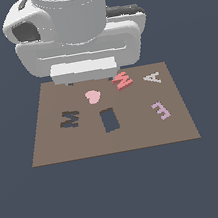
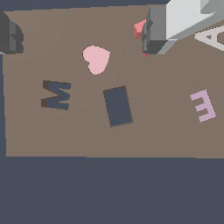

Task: Insert a designated object into the corresponding slot on a board.

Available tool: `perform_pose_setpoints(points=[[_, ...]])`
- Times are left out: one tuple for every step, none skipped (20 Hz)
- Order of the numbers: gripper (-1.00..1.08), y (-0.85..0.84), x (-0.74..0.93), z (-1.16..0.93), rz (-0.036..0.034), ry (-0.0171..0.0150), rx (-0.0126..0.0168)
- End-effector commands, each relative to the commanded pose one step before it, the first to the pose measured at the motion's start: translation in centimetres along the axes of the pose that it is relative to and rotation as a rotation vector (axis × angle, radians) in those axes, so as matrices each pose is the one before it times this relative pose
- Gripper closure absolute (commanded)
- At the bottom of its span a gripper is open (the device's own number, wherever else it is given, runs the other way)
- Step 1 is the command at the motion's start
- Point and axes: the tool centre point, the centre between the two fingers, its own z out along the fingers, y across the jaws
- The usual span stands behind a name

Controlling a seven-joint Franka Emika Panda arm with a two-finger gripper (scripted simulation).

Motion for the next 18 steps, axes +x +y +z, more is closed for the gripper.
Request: perform_pose_setpoints(points=[[-0.92, 0.001, 0.000, 0.000, 0.00000, 0.00000, 0.00000], [-0.92, -0.001, -0.008, 0.007, 0.00069, -0.00002, -0.00001], [-0.92, -0.008, -0.024, 0.021, 0.00195, -0.00009, 0.00002], [-0.92, -0.006, -0.040, 0.036, 0.00338, -0.00015, 0.00004], [-0.92, -0.009, -0.056, 0.050, 0.00473, -0.00021, 0.00005], [-0.92, -0.010, -0.072, 0.064, 0.00609, -0.00028, 0.00007], [-0.92, -0.014, -0.088, 0.078, 0.00741, -0.00034, 0.00008], [-0.92, -0.016, -0.104, 0.092, 0.00875, -0.00040, 0.00009], [-0.92, -0.019, -0.120, 0.107, 0.01008, -0.00046, 0.00011], [-0.92, -0.022, -0.136, 0.121, 0.01141, -0.00052, 0.00012], [-0.92, -0.025, -0.152, 0.135, 0.01272, -0.00058, 0.00014], [-0.92, -0.027, -0.167, 0.148, 0.01404, -0.00064, 0.00015], [-0.92, -0.030, -0.183, 0.162, 0.01534, -0.00070, 0.00016], [-0.92, -0.033, -0.198, 0.176, 0.01664, -0.00076, 0.00018], [-0.92, -0.036, -0.214, 0.190, 0.01793, -0.00082, 0.00019], [-0.92, -0.039, -0.229, 0.203, 0.01920, -0.00087, 0.00020], [-0.92, -0.042, -0.244, 0.217, 0.02047, -0.00093, 0.00021], [-0.92, -0.044, -0.259, 0.230, 0.02174, -0.00099, 0.00023]])
